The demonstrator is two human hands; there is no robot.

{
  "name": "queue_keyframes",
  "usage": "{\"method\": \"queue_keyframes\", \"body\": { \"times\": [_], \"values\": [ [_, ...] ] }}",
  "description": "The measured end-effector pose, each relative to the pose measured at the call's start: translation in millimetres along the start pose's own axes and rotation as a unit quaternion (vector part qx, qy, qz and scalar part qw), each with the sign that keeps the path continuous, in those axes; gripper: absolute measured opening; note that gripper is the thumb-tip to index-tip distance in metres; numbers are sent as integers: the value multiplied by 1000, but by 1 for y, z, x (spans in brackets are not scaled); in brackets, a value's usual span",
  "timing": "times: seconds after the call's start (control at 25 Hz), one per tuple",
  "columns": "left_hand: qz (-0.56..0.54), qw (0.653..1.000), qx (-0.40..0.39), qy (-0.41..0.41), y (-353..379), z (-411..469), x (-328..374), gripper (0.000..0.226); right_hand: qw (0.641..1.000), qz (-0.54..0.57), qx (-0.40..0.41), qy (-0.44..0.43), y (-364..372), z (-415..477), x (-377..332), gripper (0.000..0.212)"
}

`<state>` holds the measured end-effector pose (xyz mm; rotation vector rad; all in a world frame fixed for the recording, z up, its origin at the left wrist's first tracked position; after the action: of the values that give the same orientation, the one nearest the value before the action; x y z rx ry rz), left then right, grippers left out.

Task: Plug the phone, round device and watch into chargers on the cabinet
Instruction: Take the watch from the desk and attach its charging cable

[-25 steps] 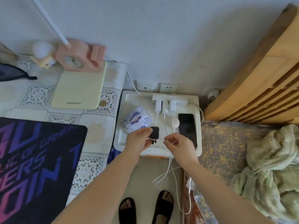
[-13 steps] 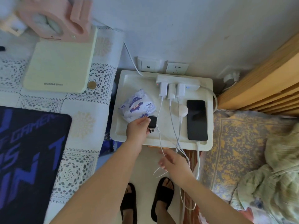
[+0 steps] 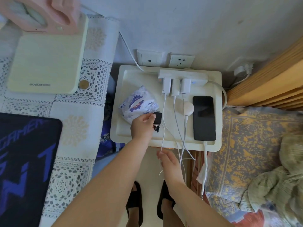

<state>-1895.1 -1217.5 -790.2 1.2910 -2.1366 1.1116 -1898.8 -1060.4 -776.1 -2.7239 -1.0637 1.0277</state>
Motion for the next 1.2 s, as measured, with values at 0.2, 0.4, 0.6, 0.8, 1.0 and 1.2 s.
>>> {"method": "queue_keyframes", "body": {
  "times": [0.2,0.4,0.6,0.8,1.0,1.2],
  "values": [
    [38,999,6,25,8,2,-2,22,986,-74,89,-117,-12,3,-4,31],
    [46,998,-7,41,10,3,-6,25,929,-122,143,-320,-10,24,-47,30],
    [44,999,-13,27,11,3,-11,11,777,-343,253,-464,-2,57,-83,46],
    [74,996,39,41,8,7,-16,22,710,-395,267,-519,-1,67,-89,44],
    [49,995,65,50,4,-4,-17,16,701,-404,248,-533,-2,73,-93,41],
    [40,988,102,111,-9,-26,-28,22,701,-409,222,-540,0,76,-97,42]
  ]
}}
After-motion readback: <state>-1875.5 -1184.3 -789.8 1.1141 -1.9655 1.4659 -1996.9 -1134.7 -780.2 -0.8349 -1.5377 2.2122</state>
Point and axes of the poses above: each hand's wrist, its own z-axis towards the middle knuckle, its own y-axis out of the palm, x = y × z, the point moved 4 cm from there along z, towards the middle knuckle, and after that the axes turned 15 degrees about x, right-handed, at the moved point
